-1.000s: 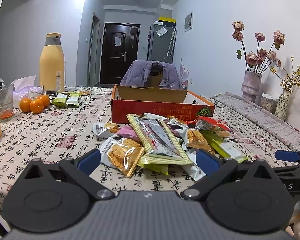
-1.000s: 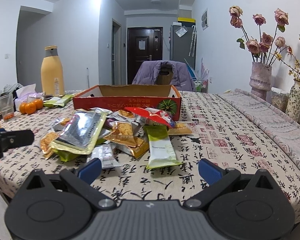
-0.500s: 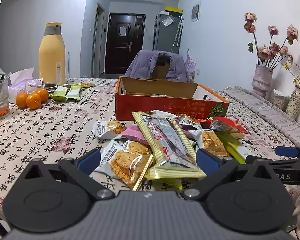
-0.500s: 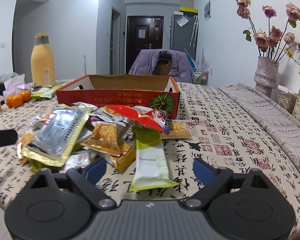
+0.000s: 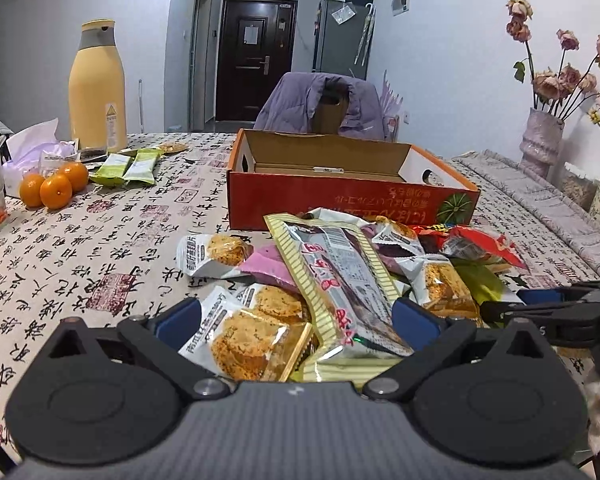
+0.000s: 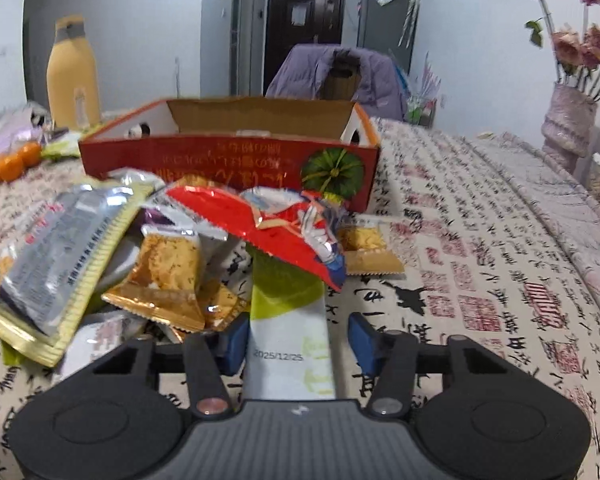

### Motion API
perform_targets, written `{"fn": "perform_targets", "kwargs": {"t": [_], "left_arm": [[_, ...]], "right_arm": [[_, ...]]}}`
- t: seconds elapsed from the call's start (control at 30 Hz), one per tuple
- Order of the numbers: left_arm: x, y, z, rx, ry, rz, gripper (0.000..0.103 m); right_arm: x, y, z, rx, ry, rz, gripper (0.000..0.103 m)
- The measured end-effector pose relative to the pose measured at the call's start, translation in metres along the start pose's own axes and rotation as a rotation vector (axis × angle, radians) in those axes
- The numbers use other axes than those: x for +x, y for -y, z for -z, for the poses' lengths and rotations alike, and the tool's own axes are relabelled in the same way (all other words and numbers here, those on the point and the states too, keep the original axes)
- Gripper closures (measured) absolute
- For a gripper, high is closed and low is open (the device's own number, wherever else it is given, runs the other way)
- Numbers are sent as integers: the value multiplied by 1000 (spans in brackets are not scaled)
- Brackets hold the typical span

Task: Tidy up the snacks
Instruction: 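Grasp the green-and-white snack bar with the right gripper while the left gripper grasps the silver bar, then lift the silver bar with the left gripper while the right gripper lifts the green bar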

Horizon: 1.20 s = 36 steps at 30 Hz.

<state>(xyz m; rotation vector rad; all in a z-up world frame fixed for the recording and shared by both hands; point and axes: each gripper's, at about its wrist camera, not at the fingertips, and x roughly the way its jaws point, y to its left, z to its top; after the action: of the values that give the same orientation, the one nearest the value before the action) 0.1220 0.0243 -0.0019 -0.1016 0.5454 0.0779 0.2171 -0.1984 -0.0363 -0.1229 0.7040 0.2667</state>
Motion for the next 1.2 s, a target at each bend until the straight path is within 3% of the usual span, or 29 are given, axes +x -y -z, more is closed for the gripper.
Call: {"fn": "perform_targets", "kwargs": {"t": [0.13, 0.53, 0.73, 1.2], "left_arm": [[9, 2, -7, 0, -22, 0, 0], [29, 35, -12, 39, -81, -14, 0], [37, 56, -19, 51, -87, -99, 0], [64, 77, -19, 37, -170, -236, 0]], "right_arm": [[1, 0, 0, 3, 9, -2, 66], [-50, 10, 24, 86, 169, -70, 69], [-78, 22, 20, 112, 272, -85, 69], [-90, 63, 10, 165, 333, -38, 69]]}}
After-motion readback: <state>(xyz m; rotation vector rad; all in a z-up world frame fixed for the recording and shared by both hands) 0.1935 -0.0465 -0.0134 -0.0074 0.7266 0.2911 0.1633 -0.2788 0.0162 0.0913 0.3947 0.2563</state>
